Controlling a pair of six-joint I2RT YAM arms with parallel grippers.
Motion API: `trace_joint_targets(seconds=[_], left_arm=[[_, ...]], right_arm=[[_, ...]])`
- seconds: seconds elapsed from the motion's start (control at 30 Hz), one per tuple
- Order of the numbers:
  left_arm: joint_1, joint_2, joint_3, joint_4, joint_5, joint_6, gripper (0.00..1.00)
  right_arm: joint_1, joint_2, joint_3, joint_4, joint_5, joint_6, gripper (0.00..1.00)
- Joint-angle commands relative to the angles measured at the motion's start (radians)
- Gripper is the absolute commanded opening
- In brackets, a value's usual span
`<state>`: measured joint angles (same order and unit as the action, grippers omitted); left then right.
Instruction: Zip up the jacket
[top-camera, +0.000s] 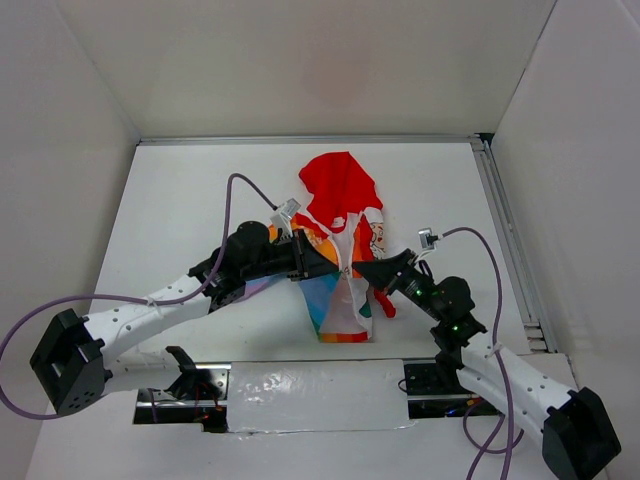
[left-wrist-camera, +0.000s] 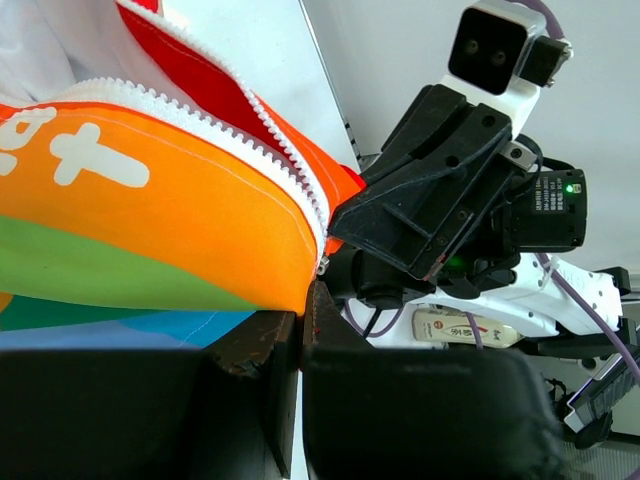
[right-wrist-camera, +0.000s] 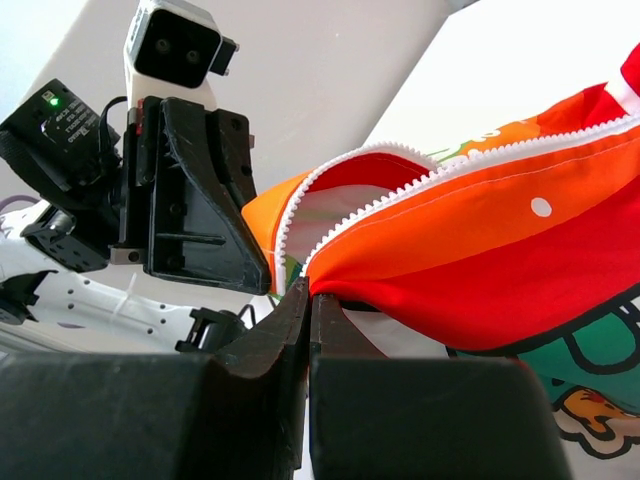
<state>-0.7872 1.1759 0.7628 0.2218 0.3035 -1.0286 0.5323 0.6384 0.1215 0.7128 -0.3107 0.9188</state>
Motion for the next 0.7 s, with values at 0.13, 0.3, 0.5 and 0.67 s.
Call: trace_joint_targets(seconds=[0.13,0.3,0.5,0.67], left_arm=[[-0.006,-0.012,-0.010,0.102,0.036,-0.010,0.00],[-0.006,0.002,0.001,0.085,0.020,-0.004,0.00],[-0.006,0.001,0.007,0.067,-0.009,0.022,0.00],[-0.006,0.002,0.017,0.063,-0.009,0.035,0.00]], right_arm=[[0.011,0.018,0.012,0.126,-0.016,0.005,0.00],[0.012,0.023,0.017,0.137,-0.037,0.006,0.00],[0.011,-0.020,0.021,0.113,-0.060,-0.011,0.00],[0.018,-0.059,0.043,0.042,-0.084,-0.044,0.00]])
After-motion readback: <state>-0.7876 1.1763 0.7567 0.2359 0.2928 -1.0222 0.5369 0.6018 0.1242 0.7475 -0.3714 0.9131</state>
